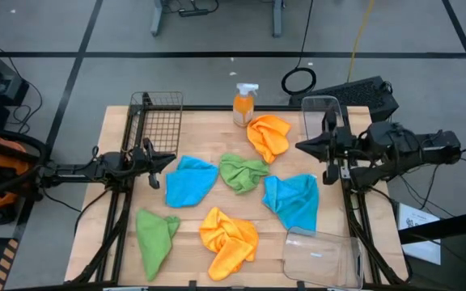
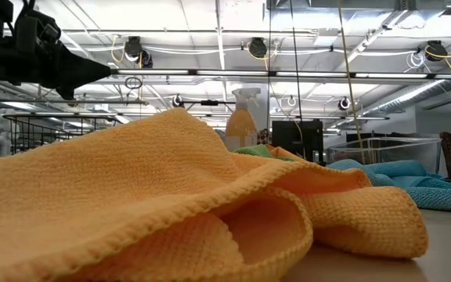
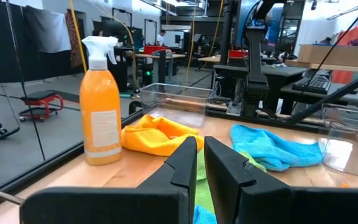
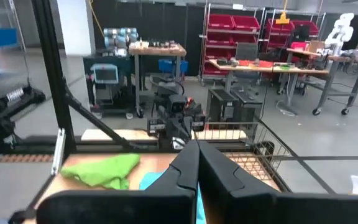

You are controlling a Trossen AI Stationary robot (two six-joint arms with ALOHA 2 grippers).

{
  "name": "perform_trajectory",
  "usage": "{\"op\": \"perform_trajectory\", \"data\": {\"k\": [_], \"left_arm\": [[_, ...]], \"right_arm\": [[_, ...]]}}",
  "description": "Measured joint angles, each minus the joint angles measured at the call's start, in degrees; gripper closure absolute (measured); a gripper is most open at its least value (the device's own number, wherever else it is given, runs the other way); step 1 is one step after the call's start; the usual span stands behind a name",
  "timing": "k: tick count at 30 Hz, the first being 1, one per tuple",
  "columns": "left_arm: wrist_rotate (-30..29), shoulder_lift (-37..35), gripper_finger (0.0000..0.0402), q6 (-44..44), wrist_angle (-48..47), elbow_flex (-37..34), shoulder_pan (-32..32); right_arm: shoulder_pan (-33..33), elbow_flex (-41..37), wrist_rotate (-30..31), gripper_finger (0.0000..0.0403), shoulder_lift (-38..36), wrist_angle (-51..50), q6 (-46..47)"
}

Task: Sort microfiber towel by color & place in baskets
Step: Put the right blue microfiber towel into the top transparent bin

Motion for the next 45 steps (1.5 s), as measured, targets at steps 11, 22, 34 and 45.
{"op": "perform_trajectory", "data": {"k": [11,22,34,45], "left_arm": [[0.1,1.1,0.0364,-0.1,-6.2,2.5,0.0],[1.8,8.9,0.0364,0.0,-13.6,17.6,0.0],[10.2,19.7,0.0364,8.0,-23.0,39.3,0.0],[11.0,30.9,0.0328,3.0,-25.5,40.5,0.0]], "right_arm": [[0.0,0.0,5.8,0.0403,8.5,-2.3,-0.3],[0.0,0.0,5.8,0.0403,17.4,-5.7,2.8],[0.0,-1.0,5.8,0.0403,22.8,-5.7,4.6],[0.0,-12.1,5.6,0.0403,22.7,-1.4,13.5]]}}
